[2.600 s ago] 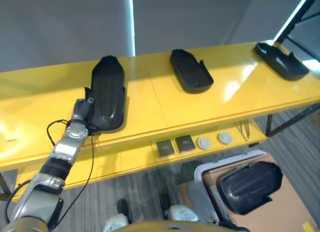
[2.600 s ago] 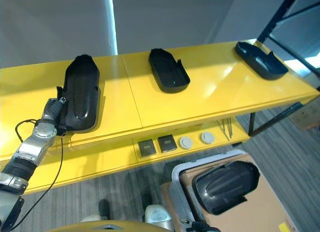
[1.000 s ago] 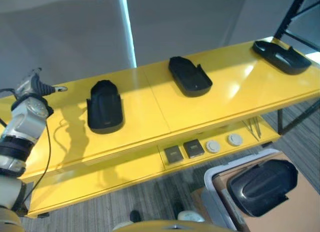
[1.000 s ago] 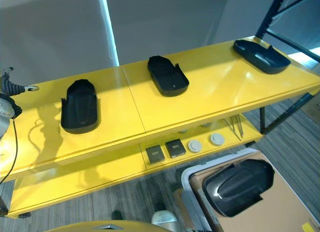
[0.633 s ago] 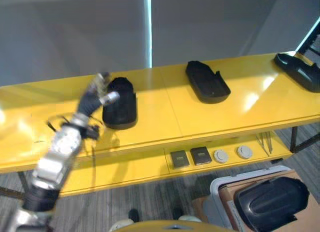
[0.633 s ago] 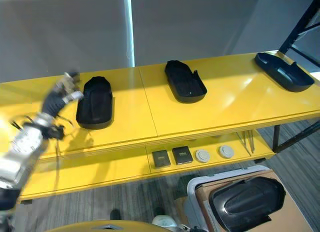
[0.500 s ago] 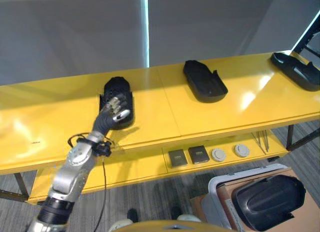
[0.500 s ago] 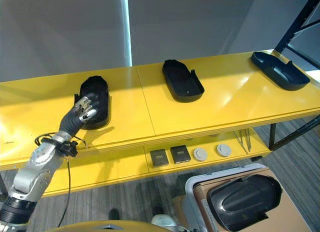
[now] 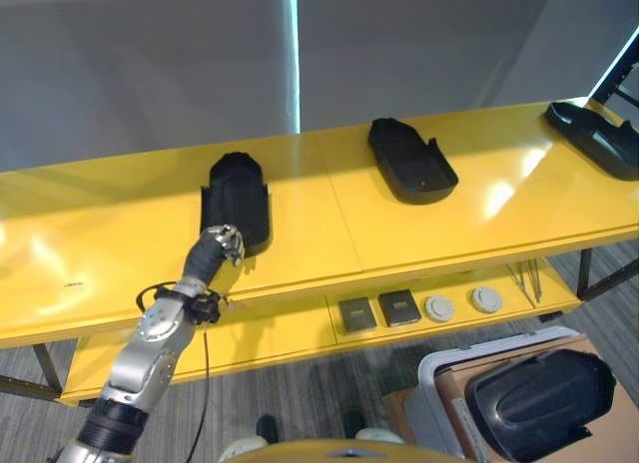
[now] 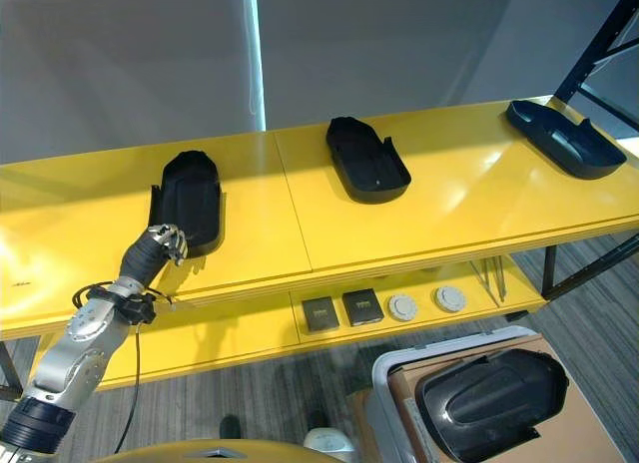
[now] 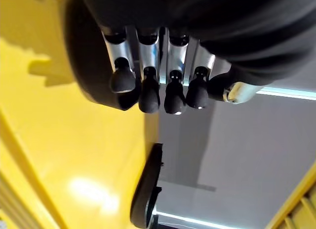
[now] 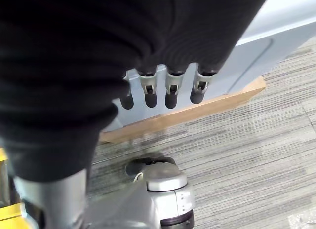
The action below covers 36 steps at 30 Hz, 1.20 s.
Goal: Move parts from the plastic box to the shelf.
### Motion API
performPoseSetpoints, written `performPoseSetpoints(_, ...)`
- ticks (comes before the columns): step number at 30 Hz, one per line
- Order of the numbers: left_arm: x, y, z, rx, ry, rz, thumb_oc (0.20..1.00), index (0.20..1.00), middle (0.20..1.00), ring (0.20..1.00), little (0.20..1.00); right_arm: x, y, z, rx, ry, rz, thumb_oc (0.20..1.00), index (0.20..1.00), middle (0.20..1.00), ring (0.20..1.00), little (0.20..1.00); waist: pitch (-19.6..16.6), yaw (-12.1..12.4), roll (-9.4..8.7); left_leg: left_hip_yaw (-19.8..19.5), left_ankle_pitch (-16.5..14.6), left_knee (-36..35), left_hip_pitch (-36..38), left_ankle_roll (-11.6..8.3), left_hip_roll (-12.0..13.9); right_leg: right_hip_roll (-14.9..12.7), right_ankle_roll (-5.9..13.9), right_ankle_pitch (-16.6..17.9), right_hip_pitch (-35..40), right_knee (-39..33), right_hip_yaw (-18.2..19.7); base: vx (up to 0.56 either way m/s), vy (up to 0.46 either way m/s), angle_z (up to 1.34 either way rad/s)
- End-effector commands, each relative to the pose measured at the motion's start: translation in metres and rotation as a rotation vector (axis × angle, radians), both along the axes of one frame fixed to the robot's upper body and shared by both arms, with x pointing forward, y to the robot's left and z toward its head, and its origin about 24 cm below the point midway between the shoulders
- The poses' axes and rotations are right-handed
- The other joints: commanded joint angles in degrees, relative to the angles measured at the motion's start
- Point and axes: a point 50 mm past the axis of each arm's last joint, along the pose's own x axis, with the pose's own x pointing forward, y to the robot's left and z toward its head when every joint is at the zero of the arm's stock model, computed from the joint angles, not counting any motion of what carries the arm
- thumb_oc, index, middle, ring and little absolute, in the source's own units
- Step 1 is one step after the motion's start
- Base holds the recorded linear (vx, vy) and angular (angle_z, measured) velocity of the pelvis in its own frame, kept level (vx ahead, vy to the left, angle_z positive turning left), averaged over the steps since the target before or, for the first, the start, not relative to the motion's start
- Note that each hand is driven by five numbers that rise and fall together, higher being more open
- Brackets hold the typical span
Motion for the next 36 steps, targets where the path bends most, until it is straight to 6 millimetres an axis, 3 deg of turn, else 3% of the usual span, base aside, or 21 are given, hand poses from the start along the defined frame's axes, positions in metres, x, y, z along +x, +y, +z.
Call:
performPoseSetpoints(1, 0.015, -0.006, 0.023, -0.036, -0.130, -0.010, 0.200, 0.200, 0.200, 0.200, 0.200, 0.007, -0.001, 0.001, -0.030, -0.007, 0.050, 1.000, 1.000, 1.000, 1.000, 1.000, 1.0, -0.4, -1.01, 0.5, -3.6, 2.1, 0.8, -0.36, 2.0, -0.9, 3.53, -0.1, -1.3, 1.4, -0.7, 0.00, 0.000, 0.00)
performPoseSetpoints(8, 0.006, -0.009, -0.008, -0.023, -0.035, -0.002, 0.200, 0.200, 0.200, 0.200, 0.200, 0.013, 0.000, 0.002, -0.028, -0.014, 0.064, 1.000, 1.000, 1.000, 1.000, 1.000, 1.4, -0.7, -1.26, 1.0, -3.7, 2.2, 0.8, -0.28, 2.0, -1.0, 3.65, 0.0, -1.4, 1.5, -0.8, 0.00, 0.005, -0.02)
performPoseSetpoints(14, 0.008, -0.002, -0.021, 0.052, -0.023, 0.079, 0.200, 0.200, 0.200, 0.200, 0.200, 0.014, 0.001, 0.002, -0.029, -0.011, 0.084, 1.000, 1.000, 1.000, 1.000, 1.000, 1.6, -1.1, -1.53, 1.4, -3.8, 2.5, 0.8, -0.15, 2.1, -1.1, 3.73, 0.0, -1.6, 1.8, -0.5, 0.00, 0.002, -0.01)
performPoseSetpoints(25, 0.032, 0.009, -0.017, 0.102, -0.046, 0.203, 0.200, 0.200, 0.200, 0.200, 0.200, 0.012, -0.003, 0.003, -0.032, 0.011, 0.145, 1.000, 1.000, 1.000, 1.000, 1.000, 1.0, -2.7, -2.03, 2.5, -4.1, 2.3, 1.9, -0.02, 2.4, -0.9, 3.74, -0.2, -1.2, 1.9, 0.3, 0.03, 0.005, -0.03)
performPoseSetpoints(36, 0.048, 0.011, -0.034, 0.127, 0.037, 0.278, 0.200, 0.200, 0.200, 0.200, 0.200, 0.011, -0.004, 0.003, -0.033, 0.035, 0.206, 1.000, 1.000, 1.000, 1.000, 1.000, 0.4, -4.5, -2.33, 3.5, -4.4, 2.4, 3.0, 0.07, 2.7, -0.7, 3.77, -0.5, -0.9, 2.3, 1.5, 0.03, 0.001, -0.07)
